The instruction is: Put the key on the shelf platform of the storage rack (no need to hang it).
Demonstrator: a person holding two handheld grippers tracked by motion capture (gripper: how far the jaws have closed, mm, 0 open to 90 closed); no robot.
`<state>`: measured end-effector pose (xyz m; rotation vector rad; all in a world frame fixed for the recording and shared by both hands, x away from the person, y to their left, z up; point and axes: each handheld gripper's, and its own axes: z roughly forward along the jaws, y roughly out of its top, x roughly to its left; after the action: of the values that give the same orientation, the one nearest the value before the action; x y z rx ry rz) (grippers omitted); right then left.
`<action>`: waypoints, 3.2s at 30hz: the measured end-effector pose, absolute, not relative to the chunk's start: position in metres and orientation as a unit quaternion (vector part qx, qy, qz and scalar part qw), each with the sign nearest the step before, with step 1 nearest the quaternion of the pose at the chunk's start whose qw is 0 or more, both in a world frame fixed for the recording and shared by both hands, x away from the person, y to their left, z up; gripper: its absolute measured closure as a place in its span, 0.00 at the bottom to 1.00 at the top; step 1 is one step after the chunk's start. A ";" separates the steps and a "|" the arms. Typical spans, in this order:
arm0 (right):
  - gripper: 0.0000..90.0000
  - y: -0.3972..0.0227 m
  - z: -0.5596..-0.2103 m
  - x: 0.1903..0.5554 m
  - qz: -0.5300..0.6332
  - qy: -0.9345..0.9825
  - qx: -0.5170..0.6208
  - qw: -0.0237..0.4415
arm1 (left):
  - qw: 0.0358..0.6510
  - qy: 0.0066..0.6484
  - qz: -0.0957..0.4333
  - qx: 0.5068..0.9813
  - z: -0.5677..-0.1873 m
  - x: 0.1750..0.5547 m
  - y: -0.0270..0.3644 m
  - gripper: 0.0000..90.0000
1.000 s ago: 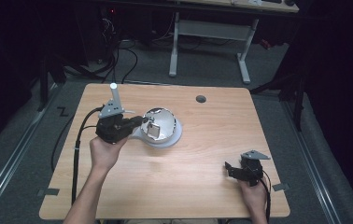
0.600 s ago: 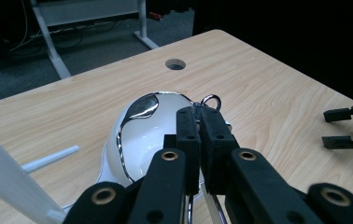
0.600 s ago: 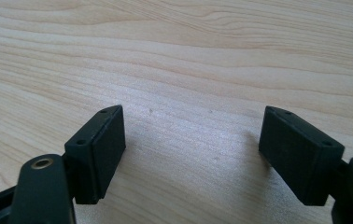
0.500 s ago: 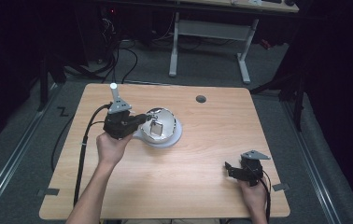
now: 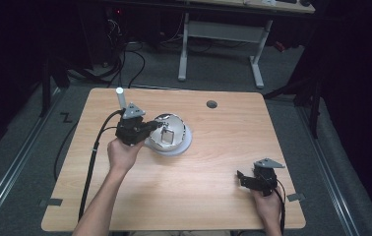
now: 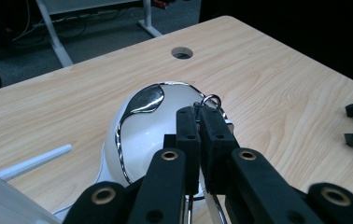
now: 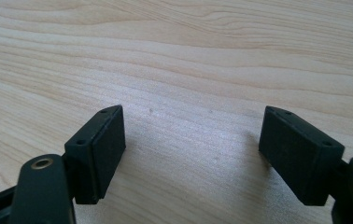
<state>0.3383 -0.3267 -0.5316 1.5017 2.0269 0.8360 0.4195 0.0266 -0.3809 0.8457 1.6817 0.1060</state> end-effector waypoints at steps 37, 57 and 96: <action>0.26 -0.327 -0.532 0.338 0.306 0.741 0.548 0.239 | 0.548 0.741 0.087 0.377 -0.437 0.452 -0.006 0.96; 0.26 -0.326 -0.532 0.338 0.306 0.741 0.549 0.239 | 0.523 0.754 0.089 0.387 -0.452 0.458 -0.015 0.94; 0.26 -0.326 -0.532 0.338 0.305 0.741 0.548 0.239 | 0.568 0.743 0.097 0.340 -0.418 0.423 0.043 0.49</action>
<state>0.3380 -0.3264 -0.5316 1.5006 2.0286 0.8360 0.4231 0.0425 -0.4185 0.7993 1.7463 0.2284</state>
